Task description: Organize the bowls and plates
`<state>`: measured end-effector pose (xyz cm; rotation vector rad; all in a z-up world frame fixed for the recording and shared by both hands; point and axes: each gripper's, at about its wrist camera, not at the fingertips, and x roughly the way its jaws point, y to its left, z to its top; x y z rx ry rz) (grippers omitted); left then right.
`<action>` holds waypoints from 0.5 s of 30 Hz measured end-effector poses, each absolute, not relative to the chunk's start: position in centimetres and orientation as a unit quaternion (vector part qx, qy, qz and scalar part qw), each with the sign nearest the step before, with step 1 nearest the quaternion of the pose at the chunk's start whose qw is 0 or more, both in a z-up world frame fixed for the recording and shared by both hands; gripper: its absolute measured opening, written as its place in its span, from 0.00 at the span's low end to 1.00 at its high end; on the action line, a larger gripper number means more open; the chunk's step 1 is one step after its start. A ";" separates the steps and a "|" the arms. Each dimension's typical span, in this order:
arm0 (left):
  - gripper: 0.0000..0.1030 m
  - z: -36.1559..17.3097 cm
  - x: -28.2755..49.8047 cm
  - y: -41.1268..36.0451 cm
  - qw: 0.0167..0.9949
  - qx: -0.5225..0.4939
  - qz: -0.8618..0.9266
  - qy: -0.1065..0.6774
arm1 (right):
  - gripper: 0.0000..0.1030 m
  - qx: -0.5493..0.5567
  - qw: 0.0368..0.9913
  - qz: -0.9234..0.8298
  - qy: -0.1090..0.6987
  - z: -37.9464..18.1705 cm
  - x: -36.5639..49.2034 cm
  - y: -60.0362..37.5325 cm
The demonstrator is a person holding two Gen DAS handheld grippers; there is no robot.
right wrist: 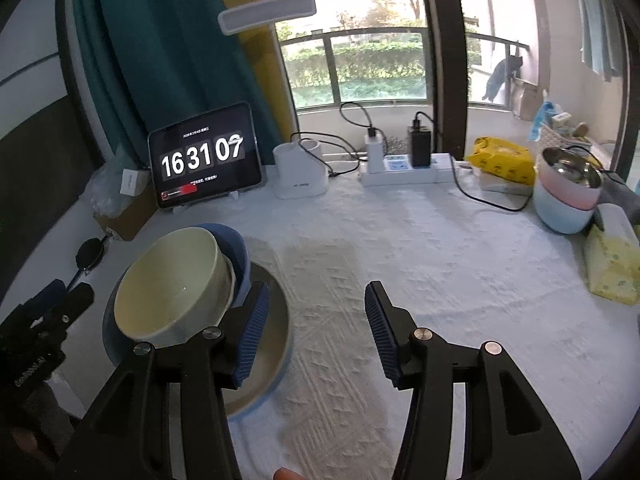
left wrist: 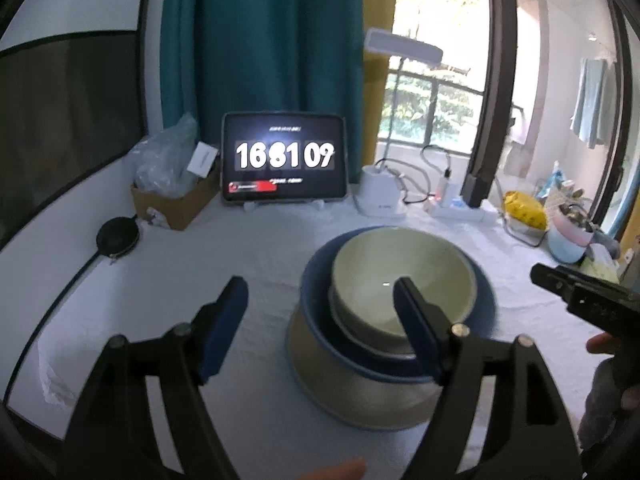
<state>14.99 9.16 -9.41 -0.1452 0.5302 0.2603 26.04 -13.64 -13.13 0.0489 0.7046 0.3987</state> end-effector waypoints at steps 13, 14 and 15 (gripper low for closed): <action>0.91 -7.1 10.5 4.5 0.977 -0.051 0.061 0.199 | 0.52 0.018 0.938 0.160 0.307 -11.1 21.4 -16.4; 0.91 -7.0 10.2 4.4 0.978 -0.051 0.060 0.195 | 0.52 0.017 0.940 0.158 0.303 -10.8 21.1 -16.6; 0.92 -6.8 9.9 4.2 0.979 -0.050 0.057 0.190 | 0.53 0.015 0.942 0.155 0.298 -10.5 20.6 -16.8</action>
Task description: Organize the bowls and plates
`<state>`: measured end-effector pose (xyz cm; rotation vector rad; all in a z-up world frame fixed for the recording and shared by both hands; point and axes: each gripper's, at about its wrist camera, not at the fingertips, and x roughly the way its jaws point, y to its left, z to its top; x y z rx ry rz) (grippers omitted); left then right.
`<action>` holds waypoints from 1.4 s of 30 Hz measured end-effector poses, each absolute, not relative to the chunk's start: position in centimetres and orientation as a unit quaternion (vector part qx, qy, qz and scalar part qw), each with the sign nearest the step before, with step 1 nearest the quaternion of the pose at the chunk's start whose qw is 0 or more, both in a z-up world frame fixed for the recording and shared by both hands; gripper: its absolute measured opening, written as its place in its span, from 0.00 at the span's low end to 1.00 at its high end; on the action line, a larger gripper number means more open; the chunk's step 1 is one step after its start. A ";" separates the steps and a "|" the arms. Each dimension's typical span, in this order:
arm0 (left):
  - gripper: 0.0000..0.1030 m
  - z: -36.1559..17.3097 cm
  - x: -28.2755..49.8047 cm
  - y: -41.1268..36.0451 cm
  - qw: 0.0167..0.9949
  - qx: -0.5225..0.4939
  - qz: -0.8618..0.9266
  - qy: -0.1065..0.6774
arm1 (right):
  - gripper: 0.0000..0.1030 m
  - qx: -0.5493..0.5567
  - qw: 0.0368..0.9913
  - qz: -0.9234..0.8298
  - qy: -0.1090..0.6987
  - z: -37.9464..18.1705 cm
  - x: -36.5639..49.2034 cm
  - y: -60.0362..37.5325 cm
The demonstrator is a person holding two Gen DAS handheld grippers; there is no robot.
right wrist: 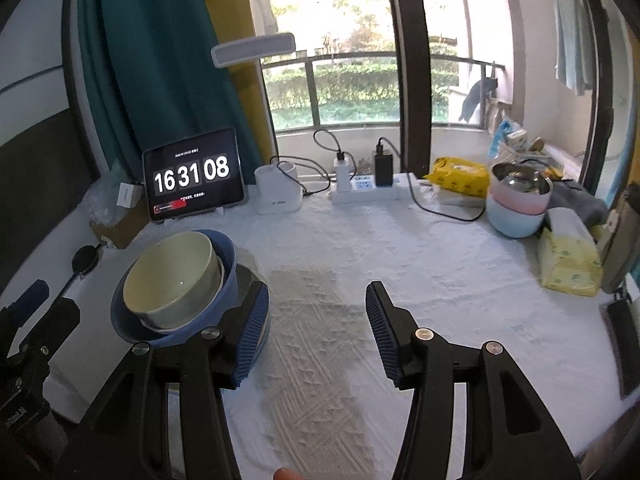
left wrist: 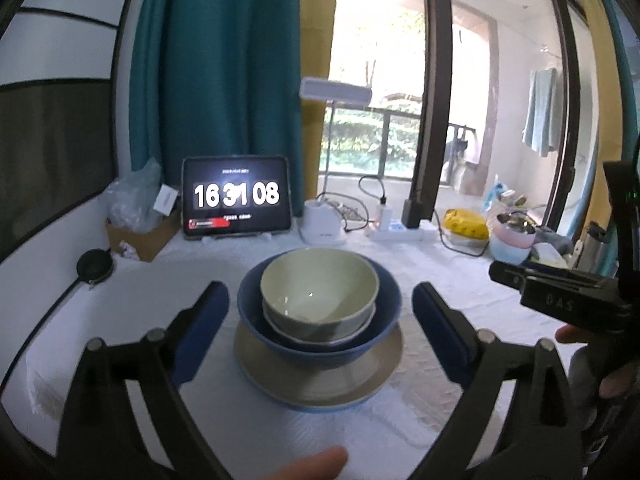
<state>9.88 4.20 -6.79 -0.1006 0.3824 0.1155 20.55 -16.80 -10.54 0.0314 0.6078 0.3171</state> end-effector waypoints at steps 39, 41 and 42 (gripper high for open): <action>0.92 0.4 1.8 2.2 0.997 -0.024 0.047 0.055 | 0.66 -0.004 0.981 0.113 0.156 -2.7 9.5 -20.2; 0.92 0.6 1.7 2.3 0.997 -0.024 0.047 0.051 | 0.66 -0.002 0.982 0.111 0.152 -2.6 9.3 -20.3; 0.92 0.6 1.7 2.3 0.997 -0.024 0.046 0.050 | 0.66 -0.002 0.982 0.110 0.151 -2.5 9.2 -20.4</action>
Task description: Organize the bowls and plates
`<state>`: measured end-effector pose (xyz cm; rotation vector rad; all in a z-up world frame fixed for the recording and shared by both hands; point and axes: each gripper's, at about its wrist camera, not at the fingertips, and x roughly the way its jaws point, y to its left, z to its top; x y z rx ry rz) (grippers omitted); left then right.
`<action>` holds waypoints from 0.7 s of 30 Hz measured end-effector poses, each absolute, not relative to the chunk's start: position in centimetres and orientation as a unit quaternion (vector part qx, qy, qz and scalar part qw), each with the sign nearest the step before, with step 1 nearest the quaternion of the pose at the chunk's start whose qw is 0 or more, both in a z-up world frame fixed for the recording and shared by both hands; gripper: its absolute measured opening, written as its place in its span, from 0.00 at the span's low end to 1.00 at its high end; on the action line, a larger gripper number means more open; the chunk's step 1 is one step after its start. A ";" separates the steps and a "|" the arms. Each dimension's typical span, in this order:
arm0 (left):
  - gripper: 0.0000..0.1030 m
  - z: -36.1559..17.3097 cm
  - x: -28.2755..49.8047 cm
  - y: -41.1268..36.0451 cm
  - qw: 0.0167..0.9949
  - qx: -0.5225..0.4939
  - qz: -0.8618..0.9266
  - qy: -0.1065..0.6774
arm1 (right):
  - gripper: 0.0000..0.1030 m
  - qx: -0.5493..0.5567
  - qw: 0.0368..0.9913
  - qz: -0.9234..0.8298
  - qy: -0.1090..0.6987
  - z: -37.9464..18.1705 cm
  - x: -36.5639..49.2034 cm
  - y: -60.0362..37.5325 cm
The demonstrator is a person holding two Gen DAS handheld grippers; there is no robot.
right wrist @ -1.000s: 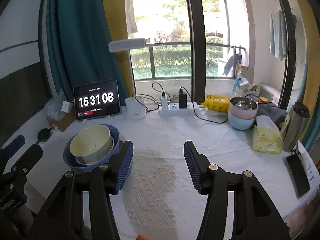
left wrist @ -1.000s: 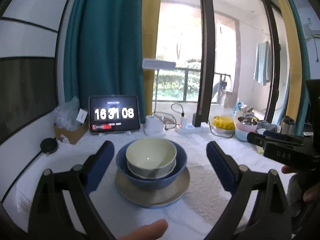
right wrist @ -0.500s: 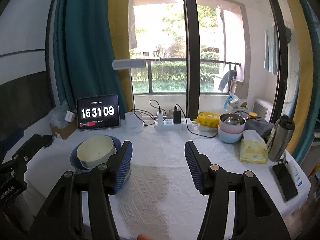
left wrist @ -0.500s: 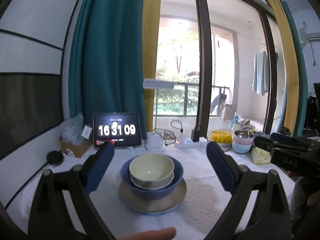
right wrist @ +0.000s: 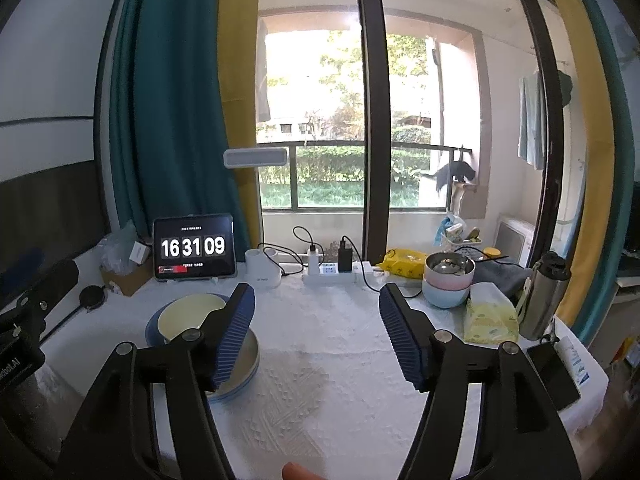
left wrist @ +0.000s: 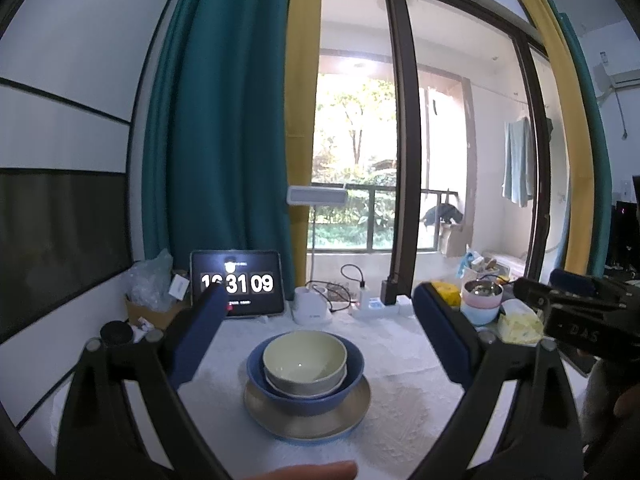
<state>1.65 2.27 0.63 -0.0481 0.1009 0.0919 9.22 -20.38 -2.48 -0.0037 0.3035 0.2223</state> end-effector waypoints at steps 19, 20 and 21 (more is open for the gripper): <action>0.92 0.6 2.0 2.3 0.997 -0.028 0.039 0.058 | 0.67 -0.001 0.983 0.109 0.149 -2.4 9.0 -20.6; 0.92 0.6 2.0 2.3 0.997 -0.027 0.039 0.058 | 0.67 -0.001 0.983 0.109 0.149 -2.4 9.0 -20.6; 0.92 0.6 2.0 2.4 0.997 -0.027 0.040 0.058 | 0.67 -0.001 0.983 0.109 0.150 -2.4 9.0 -20.6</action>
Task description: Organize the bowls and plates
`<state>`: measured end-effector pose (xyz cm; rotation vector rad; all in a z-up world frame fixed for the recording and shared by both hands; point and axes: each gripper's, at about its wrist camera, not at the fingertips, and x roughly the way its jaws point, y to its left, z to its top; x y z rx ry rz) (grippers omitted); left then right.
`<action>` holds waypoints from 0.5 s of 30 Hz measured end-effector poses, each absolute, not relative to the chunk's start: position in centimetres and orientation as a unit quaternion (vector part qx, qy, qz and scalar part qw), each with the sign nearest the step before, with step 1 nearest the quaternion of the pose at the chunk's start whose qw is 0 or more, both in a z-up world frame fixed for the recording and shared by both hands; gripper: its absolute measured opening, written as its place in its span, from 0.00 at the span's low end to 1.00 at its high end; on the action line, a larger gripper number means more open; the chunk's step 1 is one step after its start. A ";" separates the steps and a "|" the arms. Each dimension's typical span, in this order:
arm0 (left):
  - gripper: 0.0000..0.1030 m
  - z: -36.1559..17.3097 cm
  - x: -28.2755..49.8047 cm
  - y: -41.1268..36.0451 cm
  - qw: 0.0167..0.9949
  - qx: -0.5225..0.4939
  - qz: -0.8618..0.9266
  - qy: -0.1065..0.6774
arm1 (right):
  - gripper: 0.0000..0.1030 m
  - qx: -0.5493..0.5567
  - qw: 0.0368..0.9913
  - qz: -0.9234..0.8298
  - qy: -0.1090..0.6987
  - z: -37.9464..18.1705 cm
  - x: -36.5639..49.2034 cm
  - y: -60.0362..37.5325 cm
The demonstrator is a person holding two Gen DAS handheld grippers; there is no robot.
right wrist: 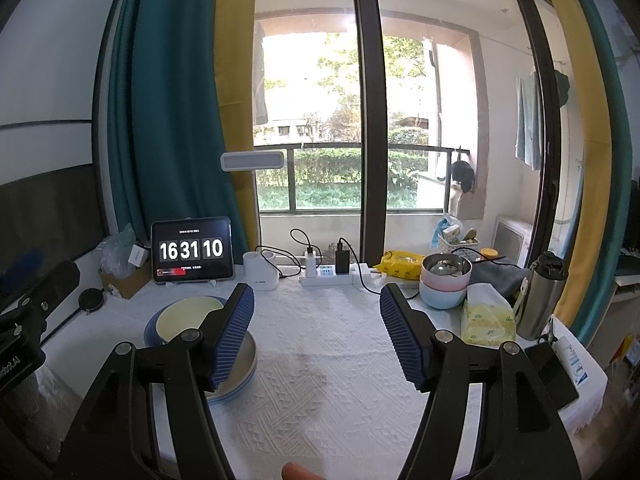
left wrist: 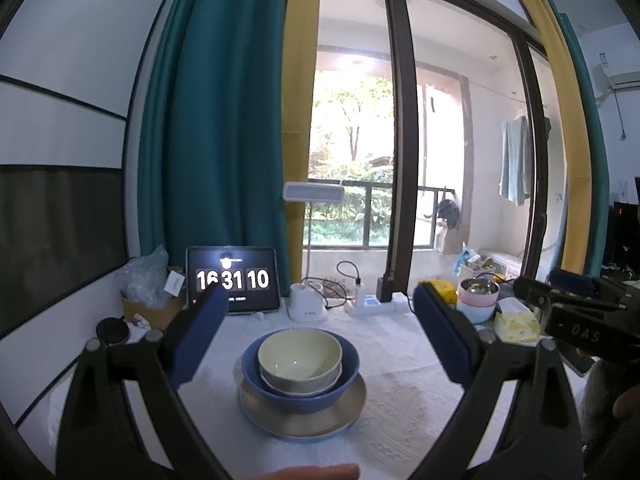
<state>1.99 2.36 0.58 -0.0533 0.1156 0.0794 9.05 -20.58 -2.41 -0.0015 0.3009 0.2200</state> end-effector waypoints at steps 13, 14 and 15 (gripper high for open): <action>0.92 0.3 2.1 2.2 0.997 -0.026 0.039 0.066 | 0.67 -0.003 0.982 0.112 0.152 -2.5 9.0 -20.3; 0.92 0.3 2.1 2.2 0.997 -0.026 0.040 0.066 | 0.67 -0.003 0.982 0.113 0.153 -2.5 9.0 -20.3; 0.92 0.3 2.1 2.3 0.997 -0.026 0.039 0.066 | 0.67 -0.003 0.982 0.113 0.153 -2.5 9.0 -20.3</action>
